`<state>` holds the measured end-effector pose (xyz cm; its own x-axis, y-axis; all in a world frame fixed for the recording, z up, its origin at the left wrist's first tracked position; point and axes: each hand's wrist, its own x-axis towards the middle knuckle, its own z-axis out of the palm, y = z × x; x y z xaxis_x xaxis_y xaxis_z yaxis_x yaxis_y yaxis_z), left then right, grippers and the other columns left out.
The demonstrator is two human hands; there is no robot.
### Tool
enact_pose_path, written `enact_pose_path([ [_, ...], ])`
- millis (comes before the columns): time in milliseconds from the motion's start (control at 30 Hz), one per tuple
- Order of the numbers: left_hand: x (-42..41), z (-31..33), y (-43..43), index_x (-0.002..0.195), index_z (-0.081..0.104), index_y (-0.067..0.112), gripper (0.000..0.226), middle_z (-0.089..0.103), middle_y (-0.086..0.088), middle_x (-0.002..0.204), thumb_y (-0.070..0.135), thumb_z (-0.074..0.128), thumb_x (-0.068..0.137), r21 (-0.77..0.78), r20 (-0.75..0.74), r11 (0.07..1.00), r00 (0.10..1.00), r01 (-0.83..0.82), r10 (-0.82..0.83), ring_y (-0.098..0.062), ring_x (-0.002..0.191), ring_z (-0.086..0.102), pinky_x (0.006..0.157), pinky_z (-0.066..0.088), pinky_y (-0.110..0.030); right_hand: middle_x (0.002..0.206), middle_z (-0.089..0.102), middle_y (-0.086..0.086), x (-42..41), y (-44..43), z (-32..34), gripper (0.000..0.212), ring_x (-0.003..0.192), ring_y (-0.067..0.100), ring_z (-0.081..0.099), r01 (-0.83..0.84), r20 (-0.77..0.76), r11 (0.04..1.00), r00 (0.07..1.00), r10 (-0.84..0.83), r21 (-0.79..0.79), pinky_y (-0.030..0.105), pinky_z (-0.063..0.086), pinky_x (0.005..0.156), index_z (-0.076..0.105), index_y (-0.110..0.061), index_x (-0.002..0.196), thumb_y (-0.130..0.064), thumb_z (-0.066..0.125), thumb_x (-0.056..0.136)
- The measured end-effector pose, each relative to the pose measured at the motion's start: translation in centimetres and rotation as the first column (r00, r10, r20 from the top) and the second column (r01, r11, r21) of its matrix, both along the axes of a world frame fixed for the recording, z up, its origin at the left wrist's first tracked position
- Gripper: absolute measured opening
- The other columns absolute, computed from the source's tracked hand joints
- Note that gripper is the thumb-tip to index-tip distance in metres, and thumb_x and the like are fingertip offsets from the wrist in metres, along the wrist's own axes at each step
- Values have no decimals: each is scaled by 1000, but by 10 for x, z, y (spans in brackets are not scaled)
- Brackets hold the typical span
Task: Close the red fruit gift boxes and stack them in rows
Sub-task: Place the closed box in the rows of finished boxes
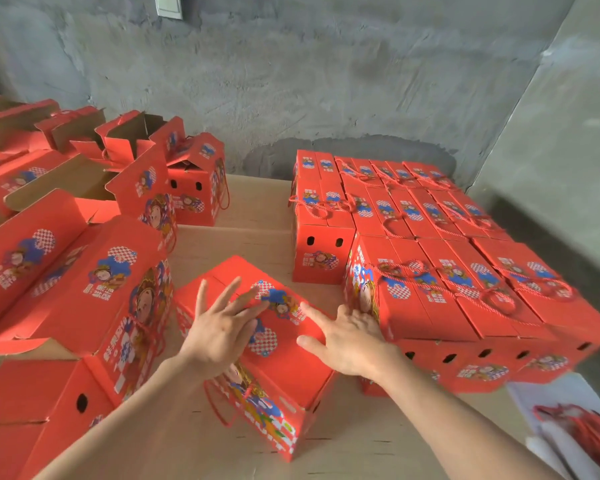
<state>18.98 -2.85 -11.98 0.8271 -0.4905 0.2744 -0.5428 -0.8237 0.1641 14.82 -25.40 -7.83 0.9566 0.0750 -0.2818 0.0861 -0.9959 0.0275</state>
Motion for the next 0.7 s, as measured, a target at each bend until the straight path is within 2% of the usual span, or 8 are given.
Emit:
enact_pose_path([
  [67, 9, -8, 6, 144, 34, 35, 63, 17, 7, 157, 56, 12, 89, -84, -111, 970, 969, -229, 219, -19, 146, -6, 107, -23, -51, 143, 32, 32, -18, 15, 1, 74, 132, 37, 37, 5, 7, 1000, 1000, -5, 11, 43, 25, 105, -5, -32, 150, -67, 21, 91],
  [100, 10, -12, 6, 147, 28, 32, 61, 10, 3, 159, 57, 21, 92, -150, -166, 929, 935, -337, 313, -20, 146, -8, 110, -20, -48, 140, 37, 30, -27, 25, -1, 78, 130, 36, 39, 3, 38, 1000, 999, -3, 9, 43, 27, 103, -5, -22, 151, -66, 21, 92],
  [200, 0, -15, 2, 142, 38, 11, 57, 31, -17, 150, 39, 51, 94, -470, -399, 665, 812, -580, 426, -31, 141, 21, 112, 20, -47, 126, 55, 21, -51, 50, -11, 83, 117, 33, 50, -24, 157, 1000, 987, 22, 16, 43, 35, 93, 1, -5, 149, -63, 21, 94],
  [300, -21, -14, 2, 105, 57, -3, 42, 61, -25, 104, 37, 45, 97, -570, -675, 338, 661, -749, 327, -39, 109, 54, 87, 39, -40, 121, 58, 15, -62, 48, -9, 73, 112, 31, 54, 49, 101, 946, 991, -85, 320, 36, 38, 87, 15, -15, 146, -61, 35, 92],
  [433, -61, -16, 3, 67, 56, 0, 42, 63, -13, 62, 30, 49, 96, -453, -876, 68, 458, -889, 148, -29, 69, 61, 64, 47, -38, 127, 58, 7, -55, 21, -8, 79, 114, 21, 56, 422, -185, 650, 896, -403, 632, 30, 41, 93, 49, -12, 128, -74, 24, 84],
  [500, -73, -26, 1, 74, 60, -2, 29, 67, -12, 67, 19, 54, 92, -340, -920, -54, 344, -939, -187, -24, 63, 60, 59, 50, -31, 137, 50, 11, -54, 20, -18, 88, 126, 23, 48, 605, -417, 485, 792, -445, 632, 36, 36, 101, 52, -8, 129, -75, 17, 84],
  [567, -75, -32, 0, 88, 57, 3, 13, 60, -18, 83, 12, 49, 92, -245, -865, -83, 256, -966, -432, -25, 67, 55, 60, 47, -30, 155, 26, 7, -49, 27, -30, 77, 142, 23, 26, 673, -550, 301, 732, -401, 676, 43, 21, 113, 34, -13, 146, -66, 25, 92],
  [700, -55, -19, 8, 64, 44, 5, 26, 43, -10, 61, -6, 48, 88, -255, -952, -163, 276, -953, -128, -21, 50, 41, 27, 31, -16, 135, 52, 17, -28, 41, -21, 39, 116, 23, 52, 543, -481, -29, 716, -506, 839, 34, 38, 98, 57, -4, 118, -35, 49, 96],
])
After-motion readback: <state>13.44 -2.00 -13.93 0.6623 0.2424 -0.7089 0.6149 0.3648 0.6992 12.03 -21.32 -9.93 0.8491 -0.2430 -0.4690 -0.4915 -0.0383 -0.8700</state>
